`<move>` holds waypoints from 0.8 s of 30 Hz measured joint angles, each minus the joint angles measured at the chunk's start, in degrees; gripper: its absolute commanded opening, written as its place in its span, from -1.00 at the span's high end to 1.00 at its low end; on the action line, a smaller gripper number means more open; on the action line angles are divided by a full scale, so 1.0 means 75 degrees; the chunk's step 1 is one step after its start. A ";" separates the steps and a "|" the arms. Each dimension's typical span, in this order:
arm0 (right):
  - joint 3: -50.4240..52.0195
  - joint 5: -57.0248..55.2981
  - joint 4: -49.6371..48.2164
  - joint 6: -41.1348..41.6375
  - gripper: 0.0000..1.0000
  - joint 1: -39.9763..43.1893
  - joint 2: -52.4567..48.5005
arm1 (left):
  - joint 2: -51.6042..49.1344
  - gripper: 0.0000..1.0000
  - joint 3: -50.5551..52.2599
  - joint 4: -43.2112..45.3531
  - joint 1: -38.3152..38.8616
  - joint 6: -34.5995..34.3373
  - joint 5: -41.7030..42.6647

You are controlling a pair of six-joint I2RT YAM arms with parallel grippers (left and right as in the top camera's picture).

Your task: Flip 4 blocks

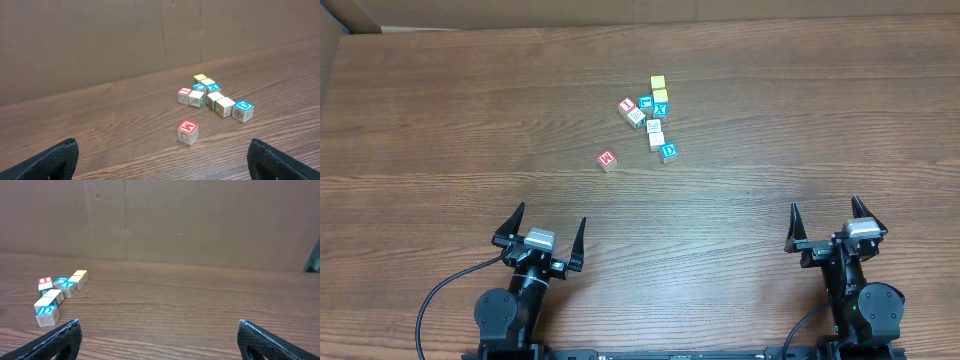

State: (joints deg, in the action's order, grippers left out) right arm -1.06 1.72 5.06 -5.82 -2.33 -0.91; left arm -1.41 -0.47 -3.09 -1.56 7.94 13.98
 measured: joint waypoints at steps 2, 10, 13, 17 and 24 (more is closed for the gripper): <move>0.0000 0.0000 -0.0003 0.0000 -1.00 0.0000 0.0000 | 0.0000 -1.00 0.0000 0.0000 0.0000 0.0000 0.0000; 0.0000 -0.0003 -0.0006 0.0003 -1.00 0.0000 0.0000 | 0.0000 -1.00 0.0000 0.0052 0.0003 0.0000 0.0003; 0.0000 0.0000 -0.0003 0.0003 -1.00 0.0000 0.0000 | 0.0000 -1.00 0.0000 0.0204 0.0000 -0.0012 0.0015; 0.0000 0.0000 -0.0003 0.0000 -1.00 0.0000 0.0003 | 0.0000 -1.00 0.0000 0.0035 0.0000 -0.0122 0.0055; 0.0000 0.0000 -0.0003 0.0003 -1.00 -0.0003 0.0000 | 0.0000 -1.00 -0.0047 -0.0012 0.0000 -0.0251 0.0134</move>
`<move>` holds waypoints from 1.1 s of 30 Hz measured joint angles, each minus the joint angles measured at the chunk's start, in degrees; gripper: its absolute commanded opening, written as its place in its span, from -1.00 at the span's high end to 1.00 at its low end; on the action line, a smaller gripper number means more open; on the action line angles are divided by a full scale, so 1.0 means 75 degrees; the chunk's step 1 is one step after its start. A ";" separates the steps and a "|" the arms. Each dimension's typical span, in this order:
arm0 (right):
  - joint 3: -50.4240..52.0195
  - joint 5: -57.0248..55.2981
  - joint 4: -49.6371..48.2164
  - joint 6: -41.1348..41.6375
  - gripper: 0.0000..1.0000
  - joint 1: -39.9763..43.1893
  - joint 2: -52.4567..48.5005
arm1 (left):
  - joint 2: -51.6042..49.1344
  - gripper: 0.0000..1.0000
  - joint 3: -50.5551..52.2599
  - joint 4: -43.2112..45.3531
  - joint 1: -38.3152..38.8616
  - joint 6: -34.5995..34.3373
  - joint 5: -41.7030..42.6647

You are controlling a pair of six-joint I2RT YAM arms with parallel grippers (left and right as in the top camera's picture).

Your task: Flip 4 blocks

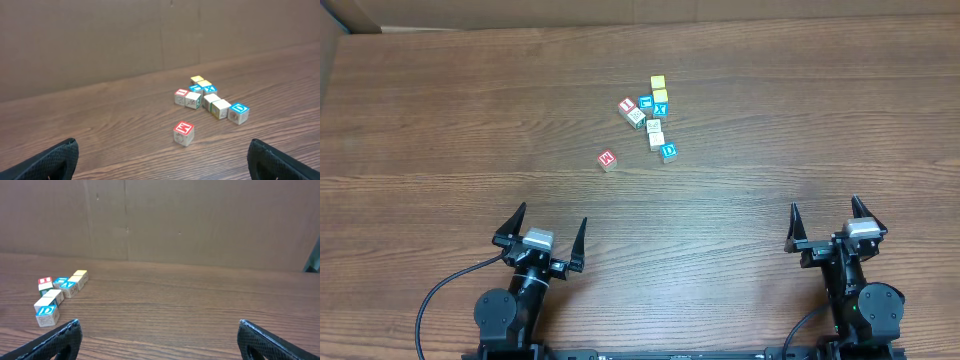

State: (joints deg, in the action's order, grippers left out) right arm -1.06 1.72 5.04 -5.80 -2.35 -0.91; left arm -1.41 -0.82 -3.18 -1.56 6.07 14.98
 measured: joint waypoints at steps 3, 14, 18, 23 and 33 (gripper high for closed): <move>0.0000 0.0000 0.0003 -0.0003 -1.00 0.0003 0.0000 | 0.0000 -1.00 -0.0128 -0.0035 0.0000 -0.0184 0.0154; 0.0000 0.0000 0.0000 0.0000 -1.00 0.0003 0.0000 | -0.0592 -1.00 -0.2419 -0.1874 0.0000 -0.0860 0.0318; 0.0000 0.0000 0.0000 0.0000 -1.00 0.0003 0.0003 | -0.1673 -1.00 -0.3844 -0.2716 0.0000 -0.0906 0.0341; 0.0000 0.0000 0.0009 -0.0003 -1.00 0.0003 0.0003 | -0.3748 -1.00 -0.6009 -0.4226 0.0000 -0.0968 0.0632; 0.0000 -0.0003 0.0006 0.0000 -1.00 0.0003 0.0009 | -0.8498 -1.00 -1.1281 -0.8154 0.0000 -0.0965 0.1530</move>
State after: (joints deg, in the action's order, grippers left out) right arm -1.06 1.69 5.08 -5.80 -2.33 -0.84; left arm -65.14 -85.43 -64.34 -1.56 -1.17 26.46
